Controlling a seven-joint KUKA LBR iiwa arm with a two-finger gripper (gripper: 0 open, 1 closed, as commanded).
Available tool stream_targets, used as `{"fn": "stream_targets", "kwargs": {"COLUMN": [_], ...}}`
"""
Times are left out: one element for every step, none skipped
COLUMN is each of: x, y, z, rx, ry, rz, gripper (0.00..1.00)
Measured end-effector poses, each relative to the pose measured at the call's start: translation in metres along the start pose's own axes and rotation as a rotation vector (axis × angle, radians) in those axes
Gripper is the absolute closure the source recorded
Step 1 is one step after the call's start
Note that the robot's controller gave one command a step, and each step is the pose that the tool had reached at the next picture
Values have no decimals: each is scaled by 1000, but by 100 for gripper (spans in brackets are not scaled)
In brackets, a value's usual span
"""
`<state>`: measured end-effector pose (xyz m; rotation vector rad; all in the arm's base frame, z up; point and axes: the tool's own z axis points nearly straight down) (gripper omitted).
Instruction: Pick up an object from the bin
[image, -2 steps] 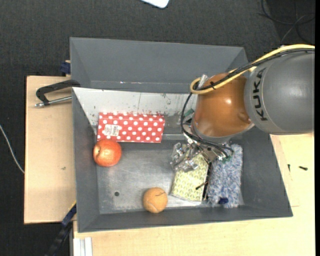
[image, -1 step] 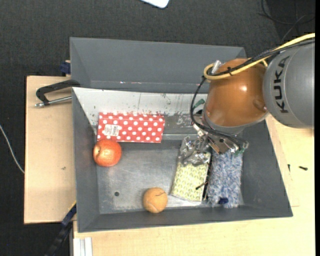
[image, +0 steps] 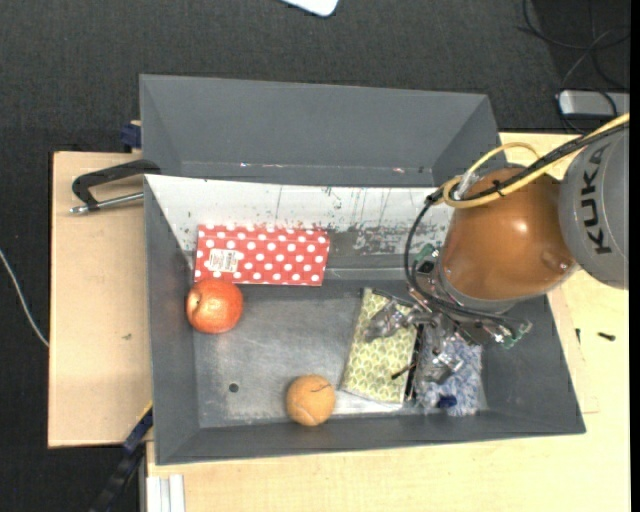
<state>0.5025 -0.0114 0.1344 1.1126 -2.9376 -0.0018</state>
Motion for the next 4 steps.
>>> {"fn": "stream_targets", "kwargs": {"x": [-1,-6,-6,-19], "y": [0,-9,-9,-13], "z": [-1,59,59,-59], "rx": [1,0,0,3], "ry": [-2,9,9,-5], "rz": [0,-31,-31,-74], "gripper": [0,100,100,100]}}
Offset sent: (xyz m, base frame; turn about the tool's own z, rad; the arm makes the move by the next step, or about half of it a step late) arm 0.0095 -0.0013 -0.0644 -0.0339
